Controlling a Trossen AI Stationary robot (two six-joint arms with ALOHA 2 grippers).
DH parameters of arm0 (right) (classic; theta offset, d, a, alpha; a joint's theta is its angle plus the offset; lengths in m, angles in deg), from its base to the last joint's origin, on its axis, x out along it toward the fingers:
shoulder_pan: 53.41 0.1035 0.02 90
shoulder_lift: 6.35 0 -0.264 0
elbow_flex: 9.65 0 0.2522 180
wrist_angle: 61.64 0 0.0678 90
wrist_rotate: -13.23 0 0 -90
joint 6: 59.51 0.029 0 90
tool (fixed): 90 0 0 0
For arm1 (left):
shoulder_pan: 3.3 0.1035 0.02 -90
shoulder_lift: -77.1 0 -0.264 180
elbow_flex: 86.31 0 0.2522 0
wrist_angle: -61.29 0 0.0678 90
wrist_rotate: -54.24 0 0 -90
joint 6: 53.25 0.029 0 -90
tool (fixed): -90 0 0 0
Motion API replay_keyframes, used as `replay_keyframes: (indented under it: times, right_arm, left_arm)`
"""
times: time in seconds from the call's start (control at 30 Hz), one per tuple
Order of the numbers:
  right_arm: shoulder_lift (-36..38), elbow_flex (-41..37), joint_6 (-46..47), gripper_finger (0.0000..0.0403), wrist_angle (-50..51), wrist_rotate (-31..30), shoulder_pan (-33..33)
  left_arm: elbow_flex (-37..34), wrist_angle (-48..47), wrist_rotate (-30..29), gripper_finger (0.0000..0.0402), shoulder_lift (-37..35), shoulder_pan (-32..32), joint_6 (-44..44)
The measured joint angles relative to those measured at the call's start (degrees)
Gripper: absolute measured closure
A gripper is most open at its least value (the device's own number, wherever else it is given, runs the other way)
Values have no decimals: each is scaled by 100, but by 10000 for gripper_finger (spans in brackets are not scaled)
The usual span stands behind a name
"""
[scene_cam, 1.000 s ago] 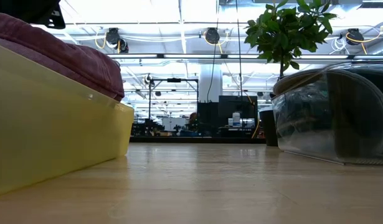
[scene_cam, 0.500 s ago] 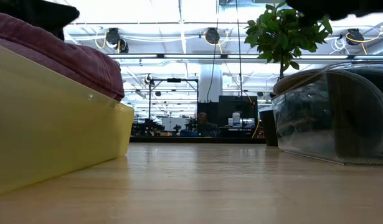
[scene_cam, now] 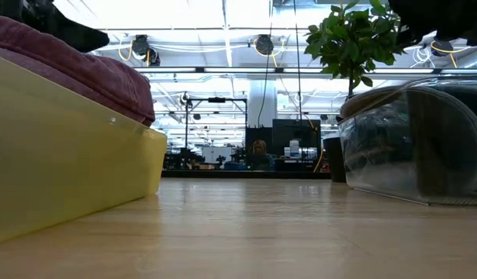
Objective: Pick & Place hat
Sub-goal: Put the red cap into the yellow bin
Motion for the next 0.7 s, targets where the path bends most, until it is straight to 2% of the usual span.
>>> replay_keyframes:
  times: [0.1,0.2,0.33,0.4,0.5,0.6,0.7]
  right_arm:
    - [84,0,-64,402,31,-20,-2]
    - [142,-7,-398,402,66,-43,-2]
    - [204,-7,-701,402,-49,-476,-2]
    - [230,-7,-803,403,-71,-659,-2]
    - [242,-7,-1017,403,-59,-760,-2]
    - [242,-7,-1185,403,-66,-755,-2]
    - [243,-7,-1203,403,-71,-752,-2]
  left_arm:
    - [1,-130,2,362,0,0,-334]
    - [0,-168,3,362,0,0,-234]
    - [5,-193,40,362,0,0,-60]
    - [118,-246,325,365,119,-4,-259]
    - [441,-264,870,387,737,-67,-488]
    - [954,-408,951,396,1694,-220,-564]
    - [1730,-974,951,398,2767,-392,-706]
